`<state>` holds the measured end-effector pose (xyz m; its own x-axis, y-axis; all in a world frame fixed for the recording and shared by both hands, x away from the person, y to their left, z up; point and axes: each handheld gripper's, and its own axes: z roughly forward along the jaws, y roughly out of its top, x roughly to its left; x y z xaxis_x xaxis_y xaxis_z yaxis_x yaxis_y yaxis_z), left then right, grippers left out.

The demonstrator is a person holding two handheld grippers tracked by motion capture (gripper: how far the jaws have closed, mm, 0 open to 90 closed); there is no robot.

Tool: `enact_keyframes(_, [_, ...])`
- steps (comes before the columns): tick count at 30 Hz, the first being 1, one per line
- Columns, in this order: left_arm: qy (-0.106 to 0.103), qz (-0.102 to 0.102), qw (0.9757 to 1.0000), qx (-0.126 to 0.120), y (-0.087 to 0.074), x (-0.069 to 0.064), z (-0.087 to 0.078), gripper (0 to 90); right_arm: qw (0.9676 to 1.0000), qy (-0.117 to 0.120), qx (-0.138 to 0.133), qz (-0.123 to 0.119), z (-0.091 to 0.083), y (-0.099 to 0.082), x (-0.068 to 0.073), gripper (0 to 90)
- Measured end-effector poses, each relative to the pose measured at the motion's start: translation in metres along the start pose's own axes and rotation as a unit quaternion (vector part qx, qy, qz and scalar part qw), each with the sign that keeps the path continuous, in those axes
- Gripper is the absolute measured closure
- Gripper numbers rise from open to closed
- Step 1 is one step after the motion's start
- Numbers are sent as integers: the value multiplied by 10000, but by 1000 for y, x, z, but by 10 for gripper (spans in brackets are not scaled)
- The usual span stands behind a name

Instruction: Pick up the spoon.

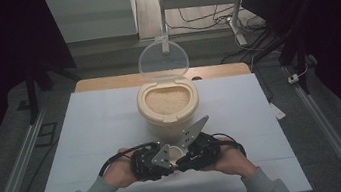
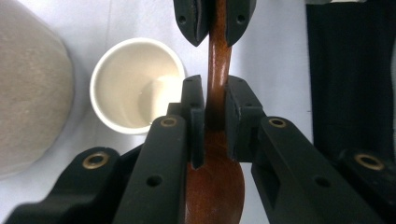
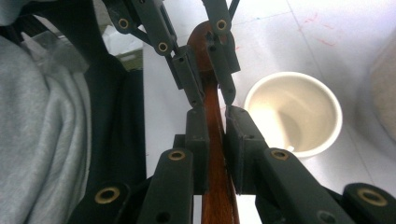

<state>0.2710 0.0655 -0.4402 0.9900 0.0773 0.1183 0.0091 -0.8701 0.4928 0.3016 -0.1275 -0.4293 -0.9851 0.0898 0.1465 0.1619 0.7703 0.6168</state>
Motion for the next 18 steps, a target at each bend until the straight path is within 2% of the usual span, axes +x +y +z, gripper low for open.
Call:
enact_keyframes(3, [16, -81, 9999, -123, -1, 1, -1, 785, 9999, -11, -106, 70, -2, -1, -1, 784])
enact_keyframes(4, [31, -177, 9996, -196, -2, 1, -1, 785, 9998, -20, -181, 92, -3, -1, -2, 779])
enact_keyframes(8, [195, -332, 9989, -275, -5, 4, -3, 789, 9966, -216, -732, 295, -15, -5, -5, 702])
enact_keyframes(9, [225, -385, 9985, -323, -6, 5, -4, 789, 9966, -216, -732, 295, -15, -5, -5, 702])
enact_keyframes(10, [282, -421, 9981, -356, -7, 6, -5, 789, 9951, -301, -877, 348, -18, -5, -6, 679])
enact_keyframes(11, [367, -517, 9971, -411, -9, 8, -7, 789, 9915, -491, -1141, 389, -24, -6, -6, 632])
enact_keyframes(13, [419, -551, 9967, -436, -9, 9, -8, 789, 9849, -788, -1475, 442, -30, -7, -5, 586])
enact_keyframes(14, [463, -598, 9961, -458, -10, 10, -9, 789, 9849, -788, -1475, 442, -30, -7, -5, 586])
enact_keyframes(15, [510, -640, 9955, -486, -11, 10, -9, 790, 9806, -908, -1668, 488, -34, -9, -5, 570])
enact_keyframes(16, [577, -692, 9946, -515, -12, 11, -10, 790, 9710, -1129, -2011, 624, -42, -13, -4, 547])
enact_keyframes(18, [664, -776, 9931, -577, -14, 12, -12, 790, 9635, -1327, -2214, 710, -48, -17, -3, 518])
